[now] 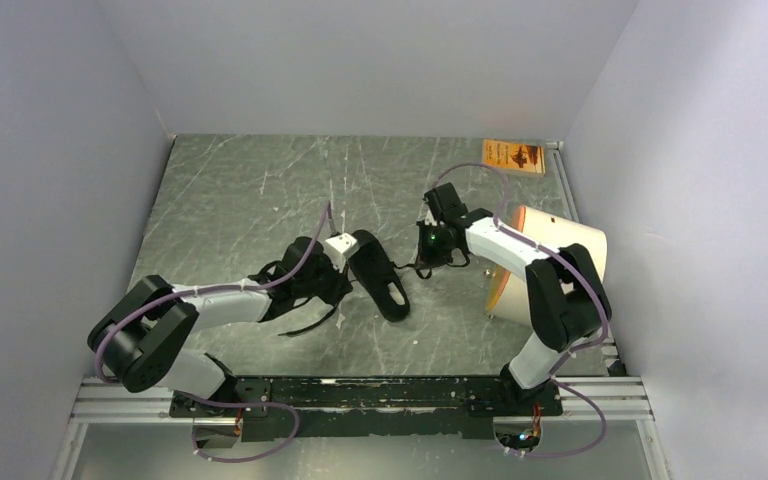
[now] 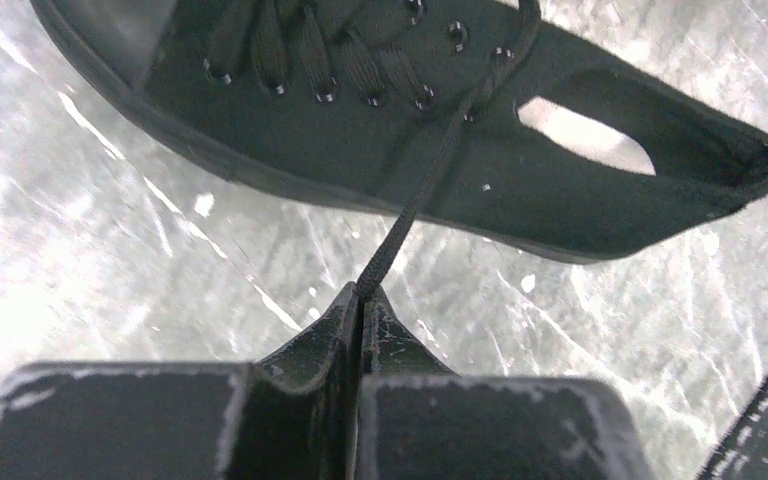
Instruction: Tie the shoes
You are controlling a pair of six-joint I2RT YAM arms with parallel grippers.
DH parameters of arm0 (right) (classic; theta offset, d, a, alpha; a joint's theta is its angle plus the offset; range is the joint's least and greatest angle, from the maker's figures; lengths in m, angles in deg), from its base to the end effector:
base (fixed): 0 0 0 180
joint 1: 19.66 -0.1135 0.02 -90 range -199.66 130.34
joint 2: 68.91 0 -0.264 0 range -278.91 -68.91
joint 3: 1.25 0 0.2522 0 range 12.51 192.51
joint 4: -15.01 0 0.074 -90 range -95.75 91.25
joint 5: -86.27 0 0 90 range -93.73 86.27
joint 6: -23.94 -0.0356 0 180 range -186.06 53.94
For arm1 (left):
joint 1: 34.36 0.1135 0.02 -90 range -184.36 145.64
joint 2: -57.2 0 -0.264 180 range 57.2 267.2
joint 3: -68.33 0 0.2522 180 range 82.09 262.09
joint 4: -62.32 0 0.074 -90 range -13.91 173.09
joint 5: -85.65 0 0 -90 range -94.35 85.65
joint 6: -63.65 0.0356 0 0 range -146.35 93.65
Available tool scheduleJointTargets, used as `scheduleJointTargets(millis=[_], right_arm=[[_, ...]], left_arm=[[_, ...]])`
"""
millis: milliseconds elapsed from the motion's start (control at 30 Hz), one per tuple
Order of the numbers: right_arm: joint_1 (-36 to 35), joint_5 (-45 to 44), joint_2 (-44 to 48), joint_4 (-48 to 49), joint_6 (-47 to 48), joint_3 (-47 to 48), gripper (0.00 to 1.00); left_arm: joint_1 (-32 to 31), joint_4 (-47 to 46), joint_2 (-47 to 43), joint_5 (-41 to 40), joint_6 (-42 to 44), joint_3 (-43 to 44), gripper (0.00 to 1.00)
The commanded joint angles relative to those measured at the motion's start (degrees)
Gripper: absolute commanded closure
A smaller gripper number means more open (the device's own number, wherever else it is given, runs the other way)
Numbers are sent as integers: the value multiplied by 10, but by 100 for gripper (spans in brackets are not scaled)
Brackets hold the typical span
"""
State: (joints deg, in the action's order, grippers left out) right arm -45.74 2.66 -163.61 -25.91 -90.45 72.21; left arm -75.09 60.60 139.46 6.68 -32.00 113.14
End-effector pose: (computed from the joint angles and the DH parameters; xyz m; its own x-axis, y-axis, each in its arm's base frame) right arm 0.2927 0.1477 0.1885 -0.9230 0.0051 -0.3847 -0.1125 0.9527 0.2825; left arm 0.2025 -0.1834 0.1581 -0.5150 0.3159 -0.7968 0.7109 0.6768 -0.1911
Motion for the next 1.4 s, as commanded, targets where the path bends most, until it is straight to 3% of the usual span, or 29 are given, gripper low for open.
scheduleJointTargets(millis=[0,167,300,500,633,700,867,1100,1367], right_arm=[[-16,141,-17,-25,-4,-18,100],[-48,212,1,0,-6,-27,100],[-19,169,20,-24,-12,-11,100],[13,33,48,-77,-5,24,100],[30,35,41,-85,25,69,100],[31,77,25,-84,33,98,100],[30,215,5,1,-27,140,100],[22,351,-51,125,-180,149,100],[-55,365,-90,334,-378,57,100]], left_arm=[[-4,-81,-2,46,-84,-27,95],[-6,-110,-13,56,-102,-37,95],[-5,-90,-19,71,-86,-29,95],[-6,-112,-48,82,-85,-40,95],[-8,-138,-56,84,-78,-42,95],[-10,-149,-49,86,-69,-39,95],[-13,-142,-12,83,-45,-15,95],[-15,-220,-13,67,-64,-54,95],[-20,-261,-1,73,-80,-78,95]])
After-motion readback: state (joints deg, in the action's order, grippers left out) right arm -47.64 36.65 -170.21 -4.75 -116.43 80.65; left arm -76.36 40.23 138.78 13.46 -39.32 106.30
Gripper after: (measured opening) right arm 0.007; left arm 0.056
